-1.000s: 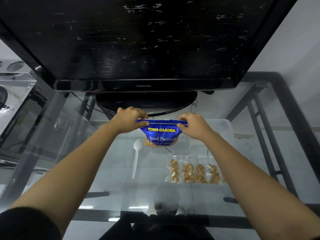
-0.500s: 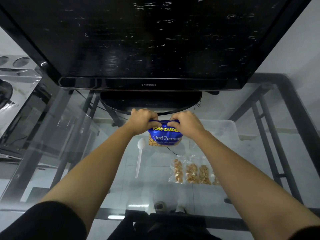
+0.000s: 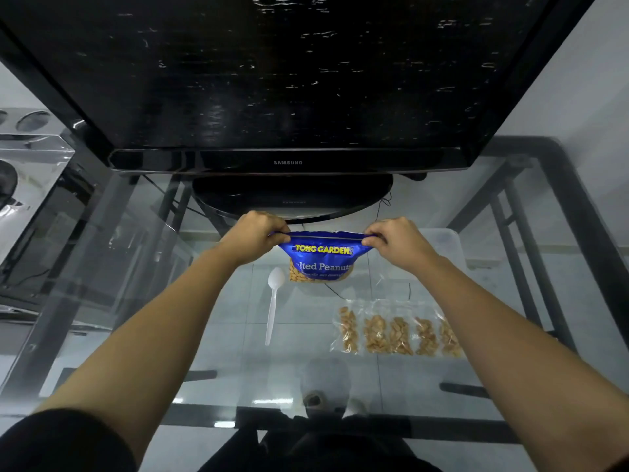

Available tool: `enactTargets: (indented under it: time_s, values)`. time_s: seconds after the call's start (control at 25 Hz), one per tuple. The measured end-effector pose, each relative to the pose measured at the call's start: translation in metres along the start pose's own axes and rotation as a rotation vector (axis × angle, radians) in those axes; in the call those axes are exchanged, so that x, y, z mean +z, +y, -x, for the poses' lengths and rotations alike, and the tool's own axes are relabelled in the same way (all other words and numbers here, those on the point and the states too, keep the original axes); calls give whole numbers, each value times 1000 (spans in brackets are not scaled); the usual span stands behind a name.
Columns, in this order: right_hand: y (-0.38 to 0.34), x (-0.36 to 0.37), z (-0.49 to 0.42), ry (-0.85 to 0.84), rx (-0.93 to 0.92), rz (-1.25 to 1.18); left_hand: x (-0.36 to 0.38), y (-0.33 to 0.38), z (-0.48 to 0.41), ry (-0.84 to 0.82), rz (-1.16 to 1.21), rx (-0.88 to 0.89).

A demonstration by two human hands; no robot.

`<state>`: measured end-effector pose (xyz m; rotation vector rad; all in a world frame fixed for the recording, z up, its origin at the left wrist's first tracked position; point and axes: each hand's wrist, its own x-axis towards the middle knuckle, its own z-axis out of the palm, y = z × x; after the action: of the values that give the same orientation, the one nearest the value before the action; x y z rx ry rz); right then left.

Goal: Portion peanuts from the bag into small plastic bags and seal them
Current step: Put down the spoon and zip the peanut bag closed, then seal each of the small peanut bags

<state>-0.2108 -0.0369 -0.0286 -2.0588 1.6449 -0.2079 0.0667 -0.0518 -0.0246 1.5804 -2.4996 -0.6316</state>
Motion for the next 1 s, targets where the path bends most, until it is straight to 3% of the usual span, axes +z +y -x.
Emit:
enactTargets:
  time_s: [0.28, 0.36, 0.44, 0.48, 0.6, 0.68, 0.84, 1.0]
  values:
    - [-5, 0, 1, -44, 4, 60, 3, 3, 6, 66, 55, -14]
    - [-9, 0, 12, 84, -19, 38, 11, 11, 17, 284, 31, -9]
    - [-12, 9, 36, 330, -56, -74, 31, 30, 39, 516, 155, -16]
    - [-11, 19, 51, 403, -79, -117, 46, 41, 54, 547, 229, -5]
    - [2, 68, 89, 257, -89, -124, 102, 63, 88, 338, 339, 6]
    - [14, 97, 94, 115, -19, -93, 132, 71, 86, 178, 390, -137]
    - [16, 115, 72, 22, 58, -20, 160, 88, 50, 172, 441, -417]
    - [18, 119, 65, -3, 79, 19, 171, 87, 35, 117, 390, -407]
